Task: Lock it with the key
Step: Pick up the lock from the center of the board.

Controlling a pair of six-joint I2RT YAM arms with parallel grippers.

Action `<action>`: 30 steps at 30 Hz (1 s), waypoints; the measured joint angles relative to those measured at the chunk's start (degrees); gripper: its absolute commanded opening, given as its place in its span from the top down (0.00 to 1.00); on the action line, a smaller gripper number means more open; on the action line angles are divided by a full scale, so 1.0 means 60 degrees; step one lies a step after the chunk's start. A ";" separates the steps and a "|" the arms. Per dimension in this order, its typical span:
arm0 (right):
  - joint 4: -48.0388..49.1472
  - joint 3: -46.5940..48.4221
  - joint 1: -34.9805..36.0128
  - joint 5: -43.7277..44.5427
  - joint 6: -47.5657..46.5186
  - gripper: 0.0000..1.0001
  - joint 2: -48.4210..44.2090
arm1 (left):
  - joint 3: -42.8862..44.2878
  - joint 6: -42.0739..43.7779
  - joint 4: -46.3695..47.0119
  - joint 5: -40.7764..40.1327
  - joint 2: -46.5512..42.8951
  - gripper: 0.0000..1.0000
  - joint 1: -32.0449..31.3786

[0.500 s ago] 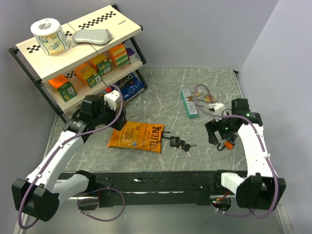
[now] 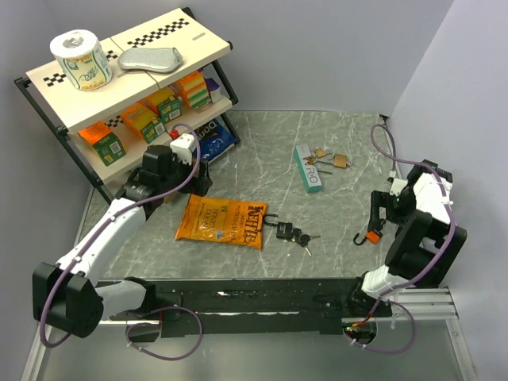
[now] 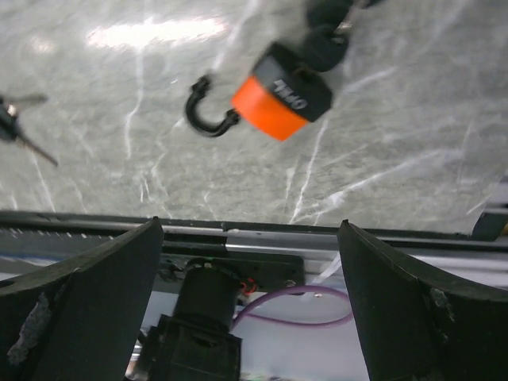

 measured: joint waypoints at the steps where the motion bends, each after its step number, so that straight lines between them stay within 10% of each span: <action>1: 0.0011 0.0047 -0.0040 0.0098 0.0186 0.01 0.0175 | 0.0033 -0.0084 0.0084 -0.0073 0.0087 0.04 0.0000; 30: 0.0987 0.0514 0.0270 0.1705 0.3836 0.19 0.2856 | 0.2018 -0.1763 0.0066 -0.1752 0.3107 0.04 0.0000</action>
